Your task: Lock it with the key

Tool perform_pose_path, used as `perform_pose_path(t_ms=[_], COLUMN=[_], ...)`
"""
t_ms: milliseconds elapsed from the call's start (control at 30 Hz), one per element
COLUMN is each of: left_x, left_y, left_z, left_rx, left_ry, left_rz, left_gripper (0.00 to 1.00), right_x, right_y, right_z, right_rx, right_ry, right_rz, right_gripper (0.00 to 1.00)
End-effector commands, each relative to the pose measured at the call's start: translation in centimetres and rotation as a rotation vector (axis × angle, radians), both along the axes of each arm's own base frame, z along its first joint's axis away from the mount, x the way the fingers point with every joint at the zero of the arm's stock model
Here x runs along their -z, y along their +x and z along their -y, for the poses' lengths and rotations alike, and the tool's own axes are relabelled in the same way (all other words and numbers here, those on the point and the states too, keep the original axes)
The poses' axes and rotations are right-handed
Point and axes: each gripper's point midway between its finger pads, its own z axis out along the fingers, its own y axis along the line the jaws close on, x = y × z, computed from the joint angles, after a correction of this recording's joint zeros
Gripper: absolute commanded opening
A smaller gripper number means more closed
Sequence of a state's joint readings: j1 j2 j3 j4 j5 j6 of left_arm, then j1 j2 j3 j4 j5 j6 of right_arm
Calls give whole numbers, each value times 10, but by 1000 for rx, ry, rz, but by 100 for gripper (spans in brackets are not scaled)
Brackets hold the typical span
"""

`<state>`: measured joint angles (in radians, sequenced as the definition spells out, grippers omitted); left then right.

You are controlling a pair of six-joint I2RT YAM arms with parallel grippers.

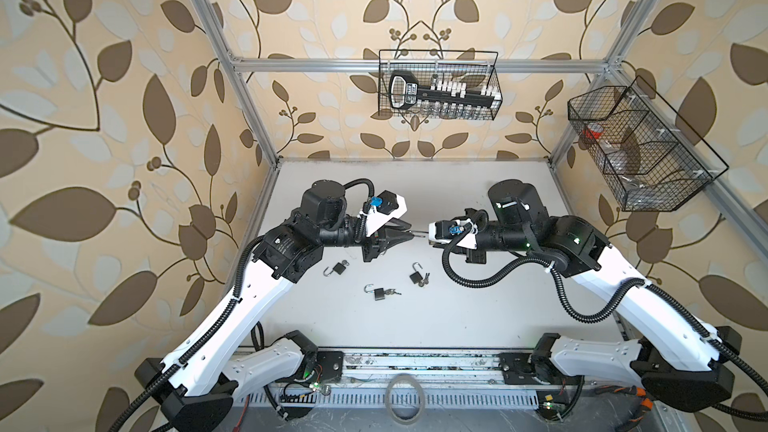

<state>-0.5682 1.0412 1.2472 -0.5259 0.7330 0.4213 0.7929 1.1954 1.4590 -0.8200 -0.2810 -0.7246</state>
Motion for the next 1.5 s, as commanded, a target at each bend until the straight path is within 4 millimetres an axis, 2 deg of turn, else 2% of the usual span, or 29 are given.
perform_pose_path(t_ms=[0,333,567,667,767,800,833,867,900,933,1000,1067,1167,1267,1367,1467], left_x=[-13,-11,-10,-12,-15,-17,-21,-26,-33,-39,-52,-58,-55,-56,-66,-81], left_y=[-7,-7,-7,-7,-7,-8,-8,-7,-8,-8,-7,2,16,18,11,5], left_z=[0,2,3,3,2,2,1,1,1,1,0,-3,-11,-16,-20,-21], left_rx=[40,52,58,55,45,40,33,18,7,1,-34,-111,-232,-274,-267,-238], left_ry=[-19,-16,-16,-20,-35,-47,-65,-93,-126,-156,-227,-273,-288,-279,-321,-383], left_rz=[31,17,15,18,18,14,8,-6,-24,-47,-118,-184,-263,-275,-265,-251], left_gripper=[23,19,9,0,0,0,0,0,0,0,0,0,0,0,0,0], right_x=[-19,-22,-25,-25,-32,-37,-41,-48,-55,-60,-71,-77,-80,-86,-88,-93], right_y=[-6,-8,-8,-8,-7,-5,-3,-1,1,3,9,15,21,26,23,15], right_z=[-1,-3,-5,-6,-7,-7,-7,-7,-5,-5,0,7,24,50,63,66], right_rx=[-16,-33,-34,-36,-28,-13,-1,15,42,60,127,190,237,266,203,81], right_ry=[40,58,70,76,104,129,151,188,234,276,372,451,572,703,795,873], right_rz=[17,21,23,23,27,37,50,67,80,95,111,88,-46,-175,-293,-395], right_gripper=[0,0,0,0,0,5,27,60,73,78,82,82,82,82,81,77])
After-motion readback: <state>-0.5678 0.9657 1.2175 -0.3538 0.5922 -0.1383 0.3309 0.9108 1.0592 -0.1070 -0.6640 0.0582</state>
